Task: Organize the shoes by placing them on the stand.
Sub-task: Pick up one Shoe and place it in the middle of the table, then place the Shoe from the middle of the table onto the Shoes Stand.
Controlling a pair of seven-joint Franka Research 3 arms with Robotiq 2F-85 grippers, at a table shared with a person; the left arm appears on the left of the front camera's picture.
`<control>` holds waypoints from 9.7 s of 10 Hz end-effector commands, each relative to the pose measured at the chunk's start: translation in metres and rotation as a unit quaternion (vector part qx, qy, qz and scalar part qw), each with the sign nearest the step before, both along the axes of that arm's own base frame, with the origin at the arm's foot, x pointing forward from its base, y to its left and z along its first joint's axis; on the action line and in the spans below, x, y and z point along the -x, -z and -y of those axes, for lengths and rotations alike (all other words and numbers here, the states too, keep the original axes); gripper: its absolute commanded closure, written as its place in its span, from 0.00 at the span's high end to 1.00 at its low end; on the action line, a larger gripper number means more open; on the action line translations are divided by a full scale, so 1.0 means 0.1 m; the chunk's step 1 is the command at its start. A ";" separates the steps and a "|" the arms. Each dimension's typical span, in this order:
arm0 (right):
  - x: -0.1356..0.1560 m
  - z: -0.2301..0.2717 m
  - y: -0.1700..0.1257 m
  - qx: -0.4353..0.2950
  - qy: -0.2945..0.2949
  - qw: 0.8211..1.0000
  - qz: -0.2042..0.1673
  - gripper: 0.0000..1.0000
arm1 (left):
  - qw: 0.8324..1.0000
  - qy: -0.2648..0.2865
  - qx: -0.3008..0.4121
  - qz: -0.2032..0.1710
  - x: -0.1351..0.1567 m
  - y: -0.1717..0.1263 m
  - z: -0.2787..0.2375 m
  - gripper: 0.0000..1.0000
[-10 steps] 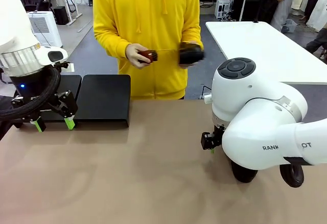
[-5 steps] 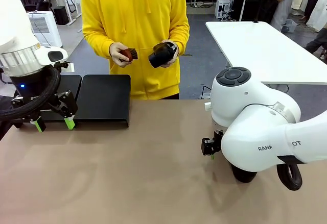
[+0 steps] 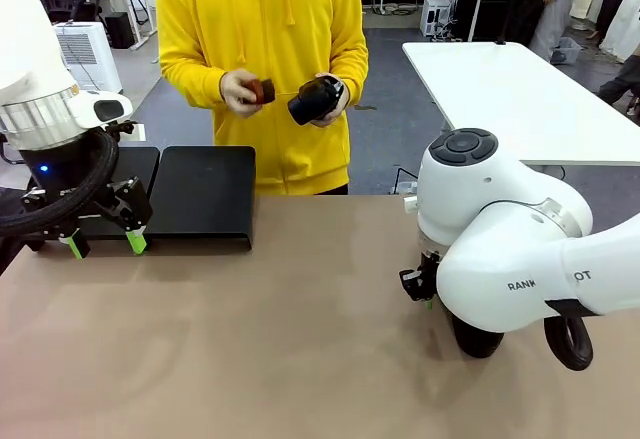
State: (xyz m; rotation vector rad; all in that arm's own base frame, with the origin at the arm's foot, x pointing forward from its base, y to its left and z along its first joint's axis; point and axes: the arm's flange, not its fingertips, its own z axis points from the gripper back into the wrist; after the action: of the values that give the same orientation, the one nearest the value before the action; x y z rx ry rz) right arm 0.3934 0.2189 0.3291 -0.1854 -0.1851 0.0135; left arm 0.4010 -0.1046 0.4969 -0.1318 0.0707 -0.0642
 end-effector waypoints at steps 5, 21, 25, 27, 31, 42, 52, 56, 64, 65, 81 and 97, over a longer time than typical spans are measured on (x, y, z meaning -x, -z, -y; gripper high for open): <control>-0.02 0.15 -0.25 -0.001 0.030 0.999 0.025 0.00 | 1.000 0.006 -0.006 0.000 0.01 -0.01 -0.02 0.85; 0.73 -2.32 -0.21 -0.120 0.026 0.992 0.000 0.32 | 1.000 0.006 -0.006 0.000 0.01 -0.01 -0.02 0.85; 0.71 -2.00 -0.62 -0.182 0.033 0.982 0.027 1.00 | 1.000 0.006 -0.006 0.000 0.01 -0.01 -0.02 0.85; 0.77 -1.71 -0.94 -0.217 0.026 0.976 0.023 1.00 | 1.000 0.006 -0.006 0.000 0.01 -0.01 -0.02 0.85; 0.67 -1.99 -0.84 -0.195 0.041 0.980 0.028 1.00 | 1.000 0.006 -0.006 0.000 0.01 -0.01 -0.02 0.85; 0.36 -0.63 -0.97 -0.150 0.204 0.965 0.066 1.00 | 0.998 -0.027 0.032 -0.047 0.65 0.36 0.70 0.85; 0.18 -0.21 -0.94 -0.146 0.245 0.956 0.062 1.00 | 0.981 0.103 0.078 0.146 1.07 1.13 1.84 0.85; 0.18 -0.21 -0.94 -0.146 0.245 0.956 0.062 1.00 | 0.983 0.102 0.042 0.146 1.02 1.48 2.06 0.85; 0.18 -0.21 -0.94 -0.146 0.245 0.956 0.062 1.00 | 0.988 0.089 0.002 0.125 0.97 1.65 2.12 0.00; 0.18 -0.21 -0.94 -0.146 0.245 0.956 0.062 1.00 | 0.988 0.094 0.004 0.126 1.00 1.62 2.15 0.00; 0.18 -0.21 -0.94 -0.146 0.245 0.956 0.062 1.00 | 0.944 -0.120 -0.001 0.306 -1.13 0.32 -0.43 0.00; 0.18 -0.21 -0.94 -0.146 0.245 0.956 0.062 1.00 | 0.925 -0.082 -0.145 0.341 -1.37 0.78 -0.86 0.00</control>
State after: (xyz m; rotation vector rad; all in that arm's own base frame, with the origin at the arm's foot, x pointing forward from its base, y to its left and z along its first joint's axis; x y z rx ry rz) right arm 0.3734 0.2404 0.4218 0.0585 -0.2577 -0.5373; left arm 0.5304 -0.0171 0.4147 0.1654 -0.6066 0.0467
